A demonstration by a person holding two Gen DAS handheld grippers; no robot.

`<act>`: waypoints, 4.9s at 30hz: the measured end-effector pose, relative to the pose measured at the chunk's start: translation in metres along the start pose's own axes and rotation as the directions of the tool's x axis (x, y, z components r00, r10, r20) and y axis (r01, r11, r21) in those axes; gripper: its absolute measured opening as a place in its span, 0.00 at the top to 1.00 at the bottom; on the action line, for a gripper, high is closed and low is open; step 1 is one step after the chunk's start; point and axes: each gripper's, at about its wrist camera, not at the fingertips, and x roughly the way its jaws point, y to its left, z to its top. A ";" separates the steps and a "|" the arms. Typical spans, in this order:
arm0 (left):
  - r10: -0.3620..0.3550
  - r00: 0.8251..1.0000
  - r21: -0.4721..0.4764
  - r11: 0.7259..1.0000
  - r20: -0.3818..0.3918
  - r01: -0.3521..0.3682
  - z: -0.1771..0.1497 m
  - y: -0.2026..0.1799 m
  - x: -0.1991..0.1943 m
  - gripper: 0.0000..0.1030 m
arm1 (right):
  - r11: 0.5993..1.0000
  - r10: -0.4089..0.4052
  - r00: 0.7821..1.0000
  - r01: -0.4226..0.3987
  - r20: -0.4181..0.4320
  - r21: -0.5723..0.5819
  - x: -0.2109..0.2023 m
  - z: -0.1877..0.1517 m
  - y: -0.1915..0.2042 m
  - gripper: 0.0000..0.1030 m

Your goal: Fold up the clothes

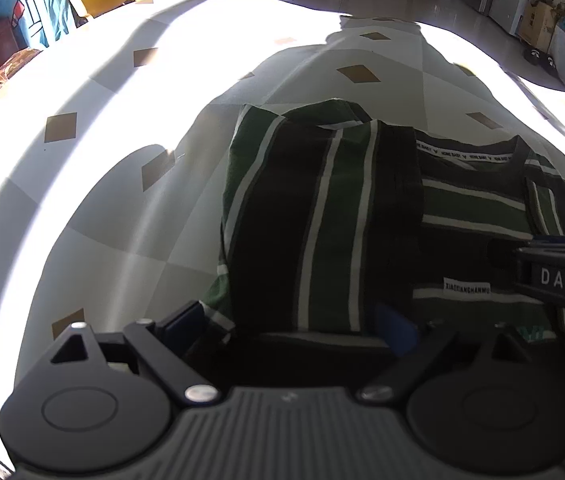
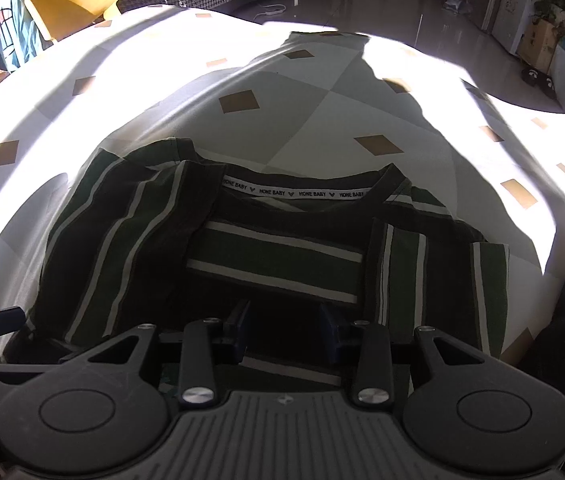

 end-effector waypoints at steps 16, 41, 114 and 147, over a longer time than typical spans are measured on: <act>-0.006 1.000 0.057 0.998 0.029 0.004 -0.002 -0.016 0.005 0.11 | 0.998 -0.057 0.998 0.057 0.006 -0.030 0.010 -0.012 -0.008 0.65; -0.002 0.999 0.019 1.000 0.045 0.001 0.015 -0.010 0.024 0.00 | 0.999 -0.033 0.996 0.034 0.081 -0.016 0.026 -0.004 -0.004 0.63; -0.048 0.999 0.146 0.988 -0.001 0.048 -0.069 0.002 -0.057 0.00 | 0.998 -0.034 0.998 0.036 -0.045 0.042 -0.063 -0.099 0.006 0.55; -0.024 1.000 0.132 0.991 0.013 0.022 -0.088 0.010 -0.069 0.11 | 0.987 -0.086 0.996 0.090 -0.038 0.132 -0.085 -0.118 0.015 0.56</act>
